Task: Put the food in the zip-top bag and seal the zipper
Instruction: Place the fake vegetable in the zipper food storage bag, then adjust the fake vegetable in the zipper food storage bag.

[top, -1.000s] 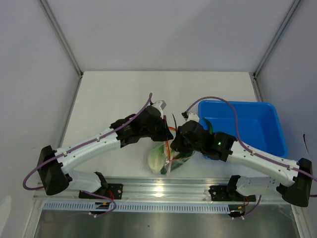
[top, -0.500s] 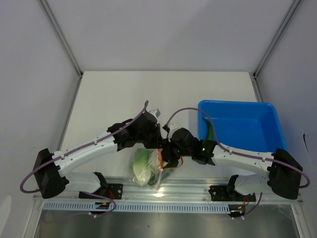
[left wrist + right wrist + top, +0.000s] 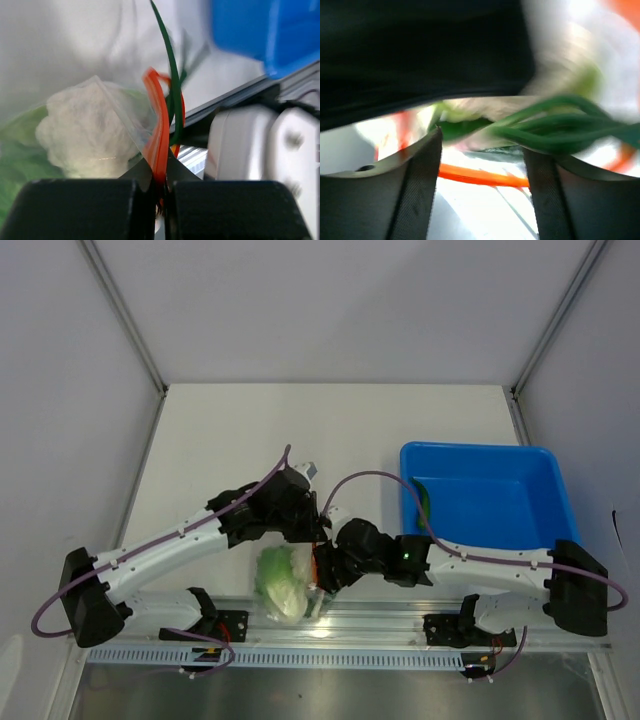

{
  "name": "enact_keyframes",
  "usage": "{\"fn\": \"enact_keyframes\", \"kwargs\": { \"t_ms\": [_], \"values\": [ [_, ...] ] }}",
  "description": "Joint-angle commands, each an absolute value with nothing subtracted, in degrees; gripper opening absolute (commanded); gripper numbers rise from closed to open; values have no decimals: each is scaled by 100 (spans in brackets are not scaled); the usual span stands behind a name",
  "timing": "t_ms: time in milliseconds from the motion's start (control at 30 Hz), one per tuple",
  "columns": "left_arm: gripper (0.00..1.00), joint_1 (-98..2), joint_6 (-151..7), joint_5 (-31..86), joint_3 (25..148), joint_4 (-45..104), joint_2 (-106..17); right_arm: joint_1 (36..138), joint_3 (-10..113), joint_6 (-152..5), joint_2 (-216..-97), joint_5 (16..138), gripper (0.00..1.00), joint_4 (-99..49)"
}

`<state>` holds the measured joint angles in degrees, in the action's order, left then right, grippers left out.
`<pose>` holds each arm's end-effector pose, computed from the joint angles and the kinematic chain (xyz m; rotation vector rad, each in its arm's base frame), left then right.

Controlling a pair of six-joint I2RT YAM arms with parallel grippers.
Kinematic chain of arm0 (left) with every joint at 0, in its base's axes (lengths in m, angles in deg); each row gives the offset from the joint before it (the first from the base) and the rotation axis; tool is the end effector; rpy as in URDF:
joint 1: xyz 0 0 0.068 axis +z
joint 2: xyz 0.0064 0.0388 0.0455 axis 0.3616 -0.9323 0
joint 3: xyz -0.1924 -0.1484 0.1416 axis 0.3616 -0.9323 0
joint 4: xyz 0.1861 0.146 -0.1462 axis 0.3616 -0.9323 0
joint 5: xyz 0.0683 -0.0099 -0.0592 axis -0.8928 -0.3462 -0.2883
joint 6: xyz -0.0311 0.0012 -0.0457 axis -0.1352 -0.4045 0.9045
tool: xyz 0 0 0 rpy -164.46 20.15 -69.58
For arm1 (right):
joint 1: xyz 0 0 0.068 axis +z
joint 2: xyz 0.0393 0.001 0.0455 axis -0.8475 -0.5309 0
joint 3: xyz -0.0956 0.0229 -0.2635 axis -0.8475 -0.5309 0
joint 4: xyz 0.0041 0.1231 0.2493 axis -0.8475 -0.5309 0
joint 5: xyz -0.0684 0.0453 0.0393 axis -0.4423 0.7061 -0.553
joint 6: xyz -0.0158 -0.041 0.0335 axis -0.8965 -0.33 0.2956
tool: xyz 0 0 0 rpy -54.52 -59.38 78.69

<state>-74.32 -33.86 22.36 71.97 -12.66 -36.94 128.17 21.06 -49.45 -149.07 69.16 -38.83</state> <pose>0.1534 -0.2080 0.2903 0.1046 2.6480 -0.7824 0.0967 0.2685 0.2260 -0.8394 2.3511 0.8323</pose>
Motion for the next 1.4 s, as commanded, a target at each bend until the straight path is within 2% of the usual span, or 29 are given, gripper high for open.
{"fn": "enact_keyframes", "kwargs": {
  "t_ms": [0,100,233,267,433,733,1033,1367],
  "values": [
    [1,-7420,-3051,2189,7439,509,-3481,13062,2339,-5093,-14409,7133,69,-4111],
    [0,-7420,-3060,2154,7422,535,-3454,13062,2436,-5022,-14084,6975,75,-4515],
    [1,-7420,-3086,2145,7474,535,-3454,12992,2620,-4916,-13741,6869,77,-4849],
    [1,-7420,-3095,2136,7483,544,-3471,12966,2690,-4890,-13645,6686,93,-4954],
    [1,-7420,-3174,2154,7641,509,-3568,12711,3138,-4662,-13495,6342,94,-5771],
    [1,-7420,-3227,2180,7905,535,-3788,12658,3877,-3889,-12818,5499,90,-7037],
    [1,-7411,-3166,2294,7879,649,-3849,12684,3580,-2491,-11571,4901,82,-8162],
    [0,-7411,-2920,2593,7879,966,-3893,12588,3270,-1971,-11402,4813,73,-8347]
  ]
}}
